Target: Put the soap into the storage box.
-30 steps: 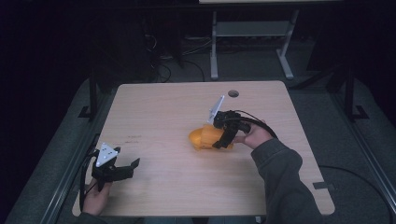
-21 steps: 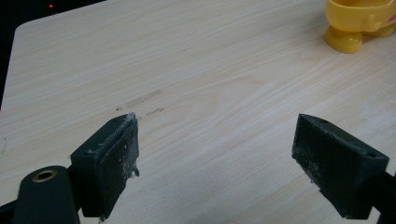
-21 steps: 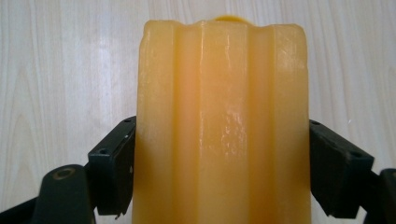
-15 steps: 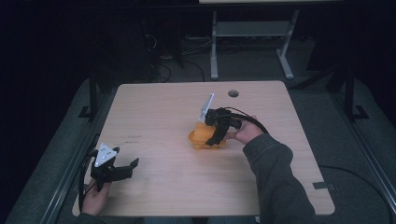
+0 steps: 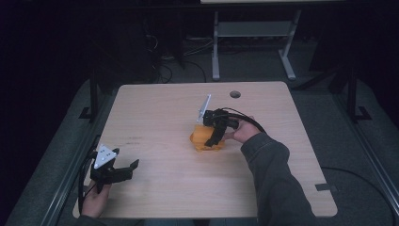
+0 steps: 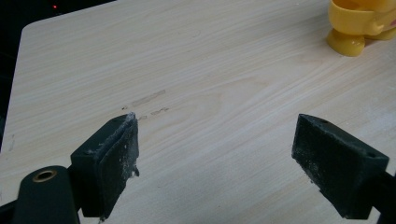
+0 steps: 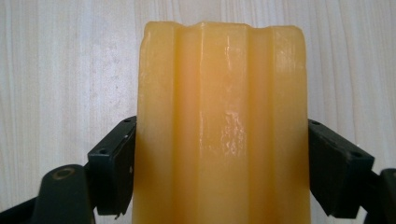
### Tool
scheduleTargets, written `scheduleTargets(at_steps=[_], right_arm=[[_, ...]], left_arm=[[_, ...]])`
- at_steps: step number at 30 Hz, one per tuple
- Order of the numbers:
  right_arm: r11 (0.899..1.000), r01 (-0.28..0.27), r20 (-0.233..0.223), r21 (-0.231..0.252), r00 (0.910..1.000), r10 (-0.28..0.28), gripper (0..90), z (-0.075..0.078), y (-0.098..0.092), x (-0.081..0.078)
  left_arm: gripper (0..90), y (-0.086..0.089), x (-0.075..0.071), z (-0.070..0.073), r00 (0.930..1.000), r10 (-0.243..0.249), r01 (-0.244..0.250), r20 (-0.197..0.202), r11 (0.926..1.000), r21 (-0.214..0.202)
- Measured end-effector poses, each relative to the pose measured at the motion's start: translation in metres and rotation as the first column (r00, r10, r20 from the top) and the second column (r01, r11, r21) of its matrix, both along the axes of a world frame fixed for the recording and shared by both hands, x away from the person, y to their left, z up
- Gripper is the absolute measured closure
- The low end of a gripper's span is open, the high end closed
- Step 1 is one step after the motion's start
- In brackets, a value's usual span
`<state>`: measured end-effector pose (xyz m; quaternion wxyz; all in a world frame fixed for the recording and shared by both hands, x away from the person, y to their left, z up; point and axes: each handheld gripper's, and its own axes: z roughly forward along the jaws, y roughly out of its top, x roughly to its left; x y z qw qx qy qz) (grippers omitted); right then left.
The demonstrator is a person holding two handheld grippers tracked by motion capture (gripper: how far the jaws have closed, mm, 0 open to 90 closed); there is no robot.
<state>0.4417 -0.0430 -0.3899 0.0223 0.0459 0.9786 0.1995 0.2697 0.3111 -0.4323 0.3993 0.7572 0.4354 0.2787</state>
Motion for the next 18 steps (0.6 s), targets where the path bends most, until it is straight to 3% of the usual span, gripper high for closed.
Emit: scheduleTargets(at_steps=[13, 18], right_arm=[[0.999, 0.017, -0.013, 0.045, 0.9998, -0.017, 17.5, 0.0047, -0.0058, -0.0003], [0.999, 0.032, -0.010, 0.036, 0.9994, -0.032, 16.3, 0.0063, -0.0098, -0.0023]], left_arm=[[14.2, -0.0006, 0.0003, -0.0002, 1.0000, -0.003, 0.003, -0.002, 1.0000, 0.003], [14.2, -0.0013, 0.0008, -0.0002, 1.0000, -0.008, 0.008, 0.001, 1.0000, 0.005]])
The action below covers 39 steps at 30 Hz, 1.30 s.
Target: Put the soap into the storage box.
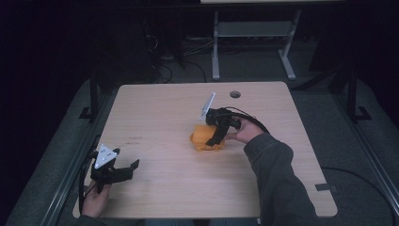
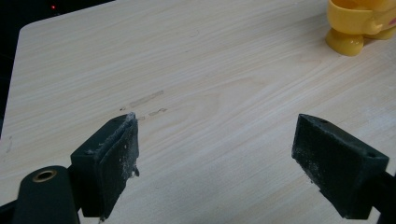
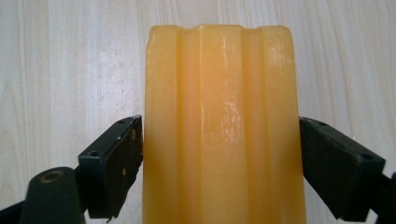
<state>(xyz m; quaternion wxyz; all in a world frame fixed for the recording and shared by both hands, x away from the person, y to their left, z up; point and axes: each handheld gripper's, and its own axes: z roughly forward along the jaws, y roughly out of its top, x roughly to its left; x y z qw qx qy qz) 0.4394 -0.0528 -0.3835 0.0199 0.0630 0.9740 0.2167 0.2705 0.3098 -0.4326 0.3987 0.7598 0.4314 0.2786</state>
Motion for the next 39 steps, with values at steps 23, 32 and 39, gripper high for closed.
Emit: scheduleTargets(at_steps=[23, 32, 39], right_arm=[[0.996, 0.082, 0.011, 0.045, 0.9965, -0.082, 15.7, 0.017, -0.034, -0.010], [0.993, 0.105, 0.013, 0.046, 0.9943, -0.106, 15.8, 0.019, -0.048, -0.013], [0.991, 0.121, 0.021, 0.058, 0.9923, -0.122, 15.8, 0.022, -0.058, -0.016]], left_arm=[[14.2, -0.001, 0.000, 0.000, 1.0000, 0.000, 0.000, -0.004, 1.0000, 0.003], [14.2, -0.002, 0.001, -0.001, 1.0000, -0.003, 0.003, -0.002, 1.0000, 0.005], [14.2, -0.002, 0.001, -0.001, 1.0000, -0.005, 0.005, -0.003, 0.9999, 0.009]])
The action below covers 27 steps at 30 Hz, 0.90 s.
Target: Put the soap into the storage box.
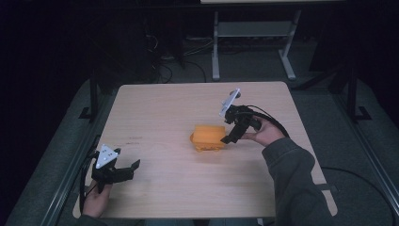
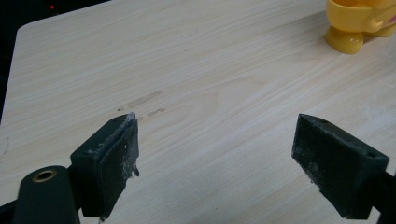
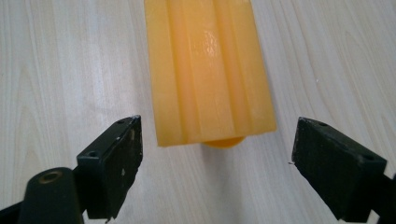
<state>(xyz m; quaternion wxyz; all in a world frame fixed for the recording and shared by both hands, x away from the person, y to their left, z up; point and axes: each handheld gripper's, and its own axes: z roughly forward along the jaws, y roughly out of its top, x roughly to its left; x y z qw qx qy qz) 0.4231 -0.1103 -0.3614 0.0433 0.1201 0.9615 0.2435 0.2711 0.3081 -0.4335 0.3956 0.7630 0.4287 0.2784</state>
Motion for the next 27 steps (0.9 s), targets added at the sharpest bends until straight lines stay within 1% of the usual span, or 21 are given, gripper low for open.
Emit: scheduleTargets(at_steps=[5, 7, 10, 15, 17, 18, 20, 22, 24, 27], right_arm=[[1.000, 0.012, -0.003, 0.003, 0.9999, -0.012, 16.0, -0.001, -0.008, -0.003], [1.000, 0.022, -0.014, -0.006, 0.9997, -0.022, 16.0, -0.001, -0.011, -0.004], [1.000, 0.024, -0.007, 0.007, 0.9997, -0.024, 16.8, -0.001, -0.016, -0.007], [0.999, 0.041, -0.012, 0.010, 0.9991, -0.041, 16.8, -0.002, -0.024, -0.010], [0.999, 0.044, -0.011, 0.011, 0.9990, -0.044, 16.8, -0.003, -0.026, -0.012], [0.999, 0.047, -0.014, 0.015, 0.9988, -0.046, 16.8, -0.004, -0.028, -0.012], [0.998, 0.055, -0.026, 0.005, 0.9981, -0.055, 16.7, -0.005, -0.030, -0.013], [0.998, 0.053, -0.016, 0.014, 0.9985, -0.053, 16.8, -0.005, -0.032, -0.015], [0.998, 0.061, -0.024, 0.020, 0.9979, -0.060, 16.8, -0.006, -0.035, -0.016], [0.998, 0.064, -0.024, 0.017, 0.9977, -0.064, 16.8, -0.008, -0.038, -0.017]], left_arm=[[14.2, 0.000, 0.000, 0.000, 1.0000, 0.000, 0.000, 0.000, 1.0000, 0.001], [14.2, 0.000, 0.000, 0.000, 1.0000, -0.002, 0.002, -0.002, 1.0000, 0.001], [14.2, 0.000, -0.001, 0.001, 1.0000, 0.001, -0.001, 0.002, 1.0000, -0.003], [14.2, 0.000, 0.000, 0.000, 1.0000, 0.007, -0.007, 0.000, 1.0000, -0.005], [14.2, 0.000, 0.000, 0.001, 1.0000, 0.002, -0.002, -0.003, 1.0000, 0.002], [14.2, 0.000, 0.000, 0.000, 1.0000, 0.002, -0.002, 0.000, 1.0000, -0.001], [14.2, 0.000, 0.000, 0.000, 1.0000, 0.001, -0.001, 0.000, 1.0000, -0.001], [14.2, 0.000, 0.000, 0.000, 1.0000, 0.002, -0.002, 0.001, 1.0000, -0.001], [14.2, 0.000, 0.000, 0.000, 1.0000, 0.002, -0.002, 0.001, 1.0000, -0.003], [14.2, 0.000, 0.000, 0.000, 1.0000, 0.002, -0.002, -0.002, 1.0000, 0.000]])
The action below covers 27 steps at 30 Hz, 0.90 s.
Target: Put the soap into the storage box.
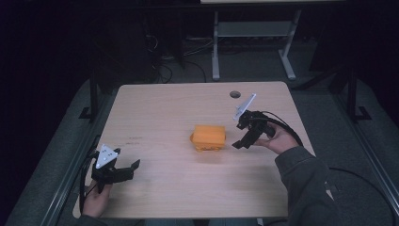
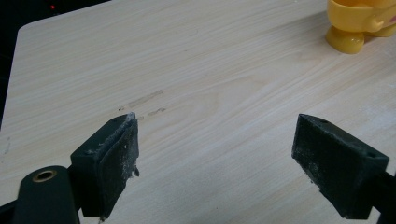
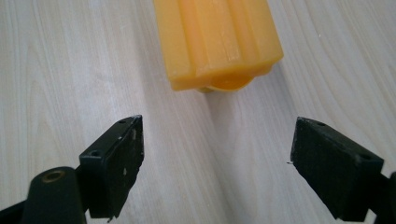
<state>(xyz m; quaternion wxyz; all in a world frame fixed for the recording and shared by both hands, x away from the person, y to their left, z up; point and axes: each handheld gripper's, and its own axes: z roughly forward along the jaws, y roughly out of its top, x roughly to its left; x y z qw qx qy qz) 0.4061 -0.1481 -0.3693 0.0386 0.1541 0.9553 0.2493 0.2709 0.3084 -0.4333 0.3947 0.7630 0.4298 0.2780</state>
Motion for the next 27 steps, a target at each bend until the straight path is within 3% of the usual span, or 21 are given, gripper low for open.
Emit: scheduleTargets(at_steps=[27], right_arm=[[0.999, 0.044, -0.015, 0.013, 0.9989, -0.044, 16.8, -0.006, -0.022, -0.015]], left_arm=[[14.2, 0.000, 0.000, -0.001, 1.0000, 0.002, -0.002, -0.003, 1.0000, 0.001]])
